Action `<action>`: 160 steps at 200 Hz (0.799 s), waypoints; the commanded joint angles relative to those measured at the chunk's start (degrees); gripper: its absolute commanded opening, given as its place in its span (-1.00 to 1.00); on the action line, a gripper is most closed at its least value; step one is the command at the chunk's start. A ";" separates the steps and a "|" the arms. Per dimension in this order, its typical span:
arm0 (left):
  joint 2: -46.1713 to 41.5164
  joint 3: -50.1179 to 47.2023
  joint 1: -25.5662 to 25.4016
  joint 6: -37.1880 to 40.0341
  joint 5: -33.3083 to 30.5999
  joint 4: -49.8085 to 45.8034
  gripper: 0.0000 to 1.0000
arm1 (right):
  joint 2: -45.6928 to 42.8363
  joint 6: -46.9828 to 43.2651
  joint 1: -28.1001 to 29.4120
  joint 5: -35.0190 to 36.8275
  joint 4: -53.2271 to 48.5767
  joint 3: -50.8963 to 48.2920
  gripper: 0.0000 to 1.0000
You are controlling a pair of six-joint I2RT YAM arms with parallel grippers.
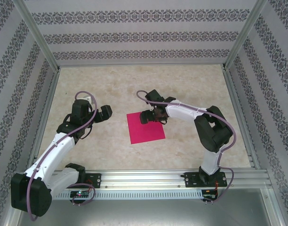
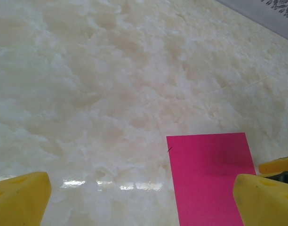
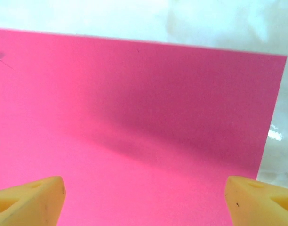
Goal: Fold a paper plane with a square sheet of paper (pick it up from the middle)
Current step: Move the square sheet of paper to the center of the table.
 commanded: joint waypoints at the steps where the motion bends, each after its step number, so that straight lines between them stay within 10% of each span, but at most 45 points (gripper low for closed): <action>1: -0.73 0.01 -0.09 -1.56 -0.73 -0.46 1.00 | 0.22 7.67 0.70 -2.11 5.64 -1.38 0.74; 114: -3.80 -5.38 -0.09 -3.94 3.90 1.81 1.00 | -3.99 33.16 7.35 1.54 26.12 -21.41 0.67; 160: -2.84 -6.31 -0.01 -3.79 4.38 5.23 1.00 | -9.41 23.45 10.28 15.52 2.89 -8.81 0.94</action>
